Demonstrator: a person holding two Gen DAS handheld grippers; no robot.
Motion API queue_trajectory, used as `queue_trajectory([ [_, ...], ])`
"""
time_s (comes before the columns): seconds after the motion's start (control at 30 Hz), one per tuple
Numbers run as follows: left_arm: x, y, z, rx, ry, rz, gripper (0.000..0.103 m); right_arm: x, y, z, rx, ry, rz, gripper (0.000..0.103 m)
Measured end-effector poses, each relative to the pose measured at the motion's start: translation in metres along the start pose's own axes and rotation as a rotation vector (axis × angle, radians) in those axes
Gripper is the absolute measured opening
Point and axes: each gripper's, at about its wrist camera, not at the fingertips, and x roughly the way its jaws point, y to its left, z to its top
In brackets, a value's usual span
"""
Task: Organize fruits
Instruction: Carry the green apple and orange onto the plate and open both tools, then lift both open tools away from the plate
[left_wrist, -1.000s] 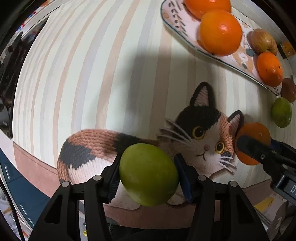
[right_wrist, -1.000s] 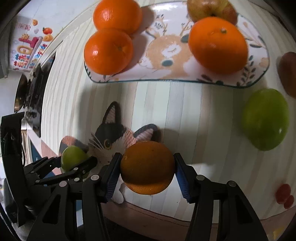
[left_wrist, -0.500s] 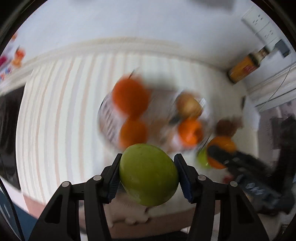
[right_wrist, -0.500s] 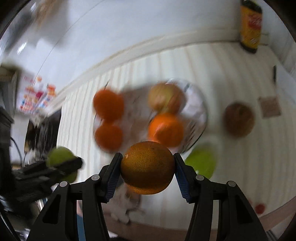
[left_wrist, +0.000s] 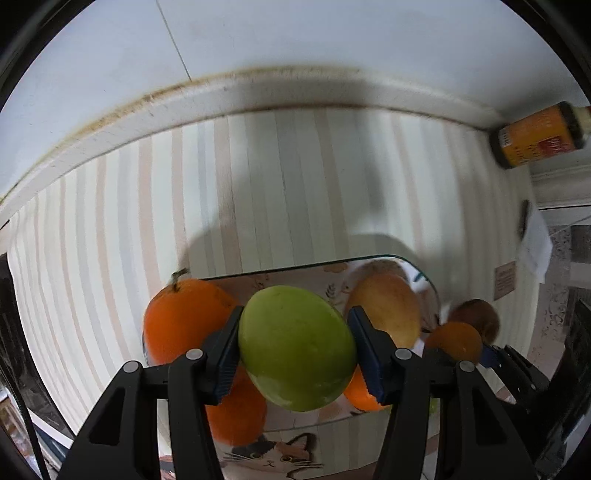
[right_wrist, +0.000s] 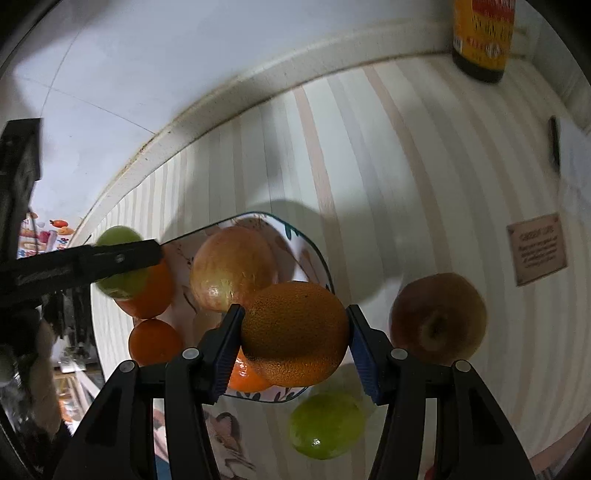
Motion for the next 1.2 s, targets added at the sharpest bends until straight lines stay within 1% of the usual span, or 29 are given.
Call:
queue_trajectory([
  [0.13,0.010,0.000,0.005,-0.009,0.019,0.008,0.053,0.008,-0.002,0.001,0.004,0.014,-0.005,0.058],
  [0.27,0.019,-0.007,0.009,-0.002,0.025,0.030,0.053,0.011,-0.004,0.003,0.016,0.017,0.011,0.059],
  [0.3,0.021,-0.010,0.009,0.006,0.029,0.040,0.053,0.012,-0.004,0.005,0.016,0.019,0.013,0.059],
  [0.33,0.023,-0.012,0.009,0.042,0.034,0.044,0.053,0.012,-0.004,0.006,0.018,0.022,0.015,0.059],
  [0.4,0.026,-0.015,0.010,0.051,0.043,0.056,0.053,0.016,-0.004,0.007,0.024,0.033,0.024,0.064],
  [0.47,0.030,-0.017,0.011,0.057,0.043,0.059,0.054,0.017,-0.003,0.008,0.026,0.034,0.020,0.073],
  [0.5,0.030,-0.017,0.011,0.052,0.033,0.051,0.059,0.017,-0.003,0.008,0.024,0.035,0.017,0.075],
  [0.53,0.030,-0.018,0.010,0.049,0.024,0.051,0.062,0.017,-0.003,0.009,0.027,0.034,0.018,0.077],
  [0.6,0.027,-0.017,0.010,0.036,-0.002,0.057,0.078,0.018,-0.005,0.010,0.043,0.039,0.043,0.081],
  [0.63,0.026,-0.015,0.010,0.027,-0.009,0.056,0.080,0.018,-0.005,0.010,0.049,0.045,0.049,0.083],
  [0.67,0.024,-0.013,0.010,0.020,-0.013,0.045,0.086,0.018,-0.004,0.010,0.054,0.054,0.050,0.084],
  [0.7,0.022,-0.011,0.009,0.010,-0.021,0.031,0.089,0.018,-0.004,0.009,0.054,0.057,0.046,0.085],
  [0.77,0.015,-0.008,0.006,-0.003,-0.046,0.027,0.089,0.015,-0.002,0.008,0.041,0.058,0.037,0.091],
  [0.83,0.004,-0.006,-0.001,-0.004,-0.077,0.030,0.089,0.011,0.001,0.005,0.022,0.048,0.006,0.095],
  [0.87,-0.002,-0.005,-0.006,-0.003,-0.096,0.035,0.089,0.007,0.001,0.003,0.011,0.041,-0.016,0.095],
  [0.9,-0.007,-0.005,-0.012,-0.002,-0.114,0.040,0.089,0.002,0.005,0.001,-0.018,0.020,-0.063,0.095],
  [1.0,-0.023,0.000,-0.033,0.003,-0.180,0.052,0.089,-0.008,0.015,-0.006,-0.068,-0.007,-0.117,0.095],
  [1.03,-0.029,0.001,-0.041,-0.001,-0.197,0.054,0.089,-0.011,0.016,-0.008,-0.080,-0.010,-0.124,0.095],
  [1.1,-0.040,0.009,-0.055,-0.016,-0.236,0.061,0.089,-0.020,0.026,-0.017,-0.125,-0.028,-0.166,0.095],
  [1.2,-0.055,0.018,-0.086,-0.049,-0.299,0.075,0.089,-0.033,0.037,-0.029,-0.164,-0.051,-0.187,0.095],
])
